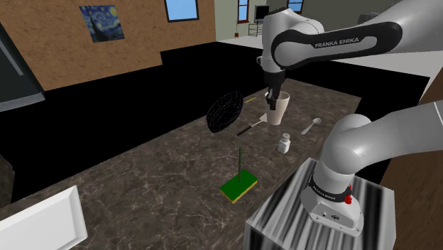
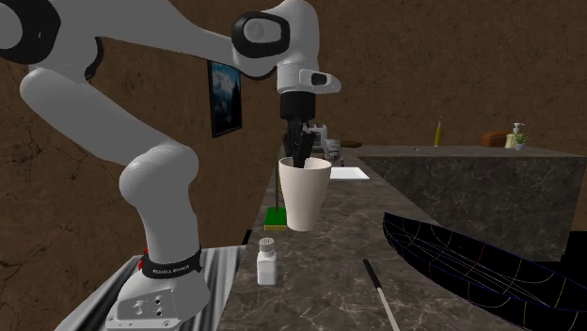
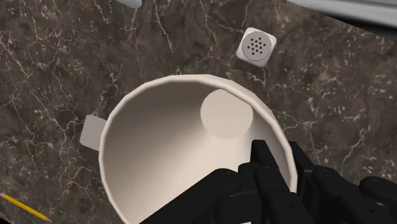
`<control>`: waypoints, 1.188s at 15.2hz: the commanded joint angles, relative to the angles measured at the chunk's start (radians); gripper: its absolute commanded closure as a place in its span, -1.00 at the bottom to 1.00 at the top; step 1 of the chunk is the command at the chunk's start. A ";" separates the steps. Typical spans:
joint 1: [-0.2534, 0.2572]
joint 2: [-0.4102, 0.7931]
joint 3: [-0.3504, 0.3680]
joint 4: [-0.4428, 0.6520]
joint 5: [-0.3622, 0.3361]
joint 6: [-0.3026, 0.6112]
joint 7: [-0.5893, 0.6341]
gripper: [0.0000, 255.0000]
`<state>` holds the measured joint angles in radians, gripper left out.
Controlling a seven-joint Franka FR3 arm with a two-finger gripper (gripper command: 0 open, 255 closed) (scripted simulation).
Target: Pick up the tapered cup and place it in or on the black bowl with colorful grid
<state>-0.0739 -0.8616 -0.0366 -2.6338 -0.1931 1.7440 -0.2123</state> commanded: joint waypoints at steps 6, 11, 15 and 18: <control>0.004 -0.012 0.011 0.087 0.008 -0.081 -0.011 1.00; 0.000 0.210 -0.005 0.240 0.000 -0.010 -0.016 1.00; -0.001 0.377 -0.015 0.381 0.000 0.018 -0.025 1.00; -0.001 0.499 -0.022 0.498 0.004 0.025 -0.034 1.00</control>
<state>-0.0756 -0.4061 -0.0579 -2.1864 -0.1916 1.7749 -0.2430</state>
